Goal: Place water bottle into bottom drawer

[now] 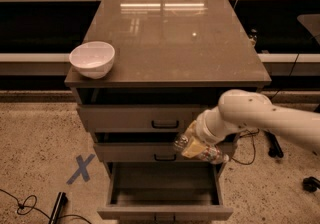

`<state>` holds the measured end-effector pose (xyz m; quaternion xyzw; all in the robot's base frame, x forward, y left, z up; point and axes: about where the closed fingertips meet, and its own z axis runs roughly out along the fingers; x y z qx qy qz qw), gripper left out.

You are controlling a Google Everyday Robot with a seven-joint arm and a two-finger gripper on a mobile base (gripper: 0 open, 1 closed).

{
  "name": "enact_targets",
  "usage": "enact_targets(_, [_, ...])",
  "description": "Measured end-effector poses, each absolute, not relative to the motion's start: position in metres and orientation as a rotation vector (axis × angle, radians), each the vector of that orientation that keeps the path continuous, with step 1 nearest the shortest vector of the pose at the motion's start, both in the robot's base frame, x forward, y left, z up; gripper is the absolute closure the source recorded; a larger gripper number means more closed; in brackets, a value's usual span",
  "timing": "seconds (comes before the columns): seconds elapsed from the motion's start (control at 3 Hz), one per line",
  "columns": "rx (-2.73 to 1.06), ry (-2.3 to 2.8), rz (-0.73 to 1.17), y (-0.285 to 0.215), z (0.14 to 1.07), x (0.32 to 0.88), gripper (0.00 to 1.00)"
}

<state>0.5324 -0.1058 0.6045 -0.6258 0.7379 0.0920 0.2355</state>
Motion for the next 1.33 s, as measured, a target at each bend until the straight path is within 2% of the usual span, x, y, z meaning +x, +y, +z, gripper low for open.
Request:
enact_targets(0.33, [-1.534,1.962,0.342,-0.12,0.557,0.541,1.0])
enact_targets(0.67, [-1.377,1.799,0.428,-0.124,0.561,0.563,1.0])
enact_targets(1.33, [-1.337,1.719,0.424,-0.134,0.559,0.566,1.0])
